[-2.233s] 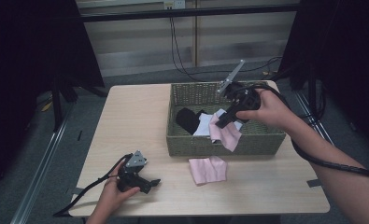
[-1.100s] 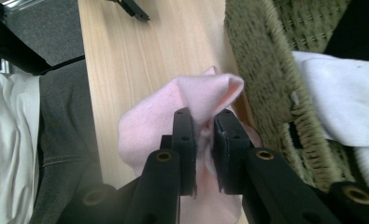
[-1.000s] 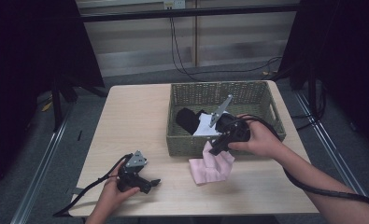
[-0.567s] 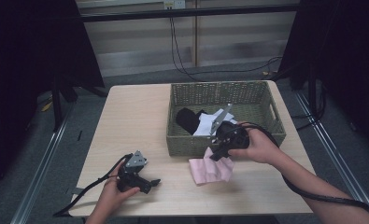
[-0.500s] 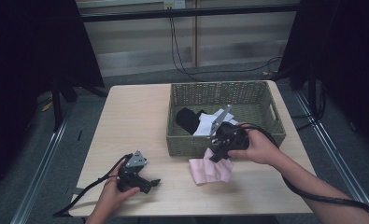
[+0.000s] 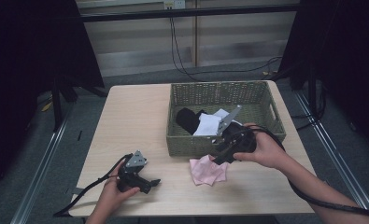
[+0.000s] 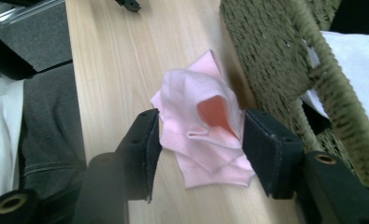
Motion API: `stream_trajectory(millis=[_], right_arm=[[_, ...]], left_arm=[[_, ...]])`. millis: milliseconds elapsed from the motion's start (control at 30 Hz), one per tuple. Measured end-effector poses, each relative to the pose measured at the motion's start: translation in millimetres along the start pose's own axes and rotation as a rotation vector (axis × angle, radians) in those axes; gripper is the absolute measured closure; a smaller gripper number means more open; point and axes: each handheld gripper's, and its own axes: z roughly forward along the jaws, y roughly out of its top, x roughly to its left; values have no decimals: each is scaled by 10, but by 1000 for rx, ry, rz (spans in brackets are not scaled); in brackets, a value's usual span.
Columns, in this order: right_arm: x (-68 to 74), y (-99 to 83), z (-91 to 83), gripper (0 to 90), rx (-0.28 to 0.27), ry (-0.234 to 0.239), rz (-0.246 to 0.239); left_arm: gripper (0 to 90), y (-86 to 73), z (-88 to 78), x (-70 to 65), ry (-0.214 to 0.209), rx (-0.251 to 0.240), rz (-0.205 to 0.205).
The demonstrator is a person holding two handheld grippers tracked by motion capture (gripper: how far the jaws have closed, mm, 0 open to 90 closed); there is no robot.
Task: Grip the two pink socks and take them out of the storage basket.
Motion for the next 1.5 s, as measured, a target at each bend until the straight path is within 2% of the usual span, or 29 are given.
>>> stream_trajectory(millis=[200,333,567,1000,1400,1500], right_arm=[[-24,-133,-34,420,-34,-13,6],[-25,-241,-31,407,-23,-34,16],[-59,-424,36,389,-47,-30,38],[-97,-703,238,354,-72,-35,77],[-144,-1001,492,305,-92,-73,133],[-146,-1064,568,297,-119,-94,113]], left_arm=[[0,0,0,0,0,0,0],[0,0,0,0,0,0,0],[0,0,1,-1,0,-1,-1],[0,0,0,0,0,0,0],[0,0,0,0,0,0,0],[0,0,1,0,0,-1,0]])
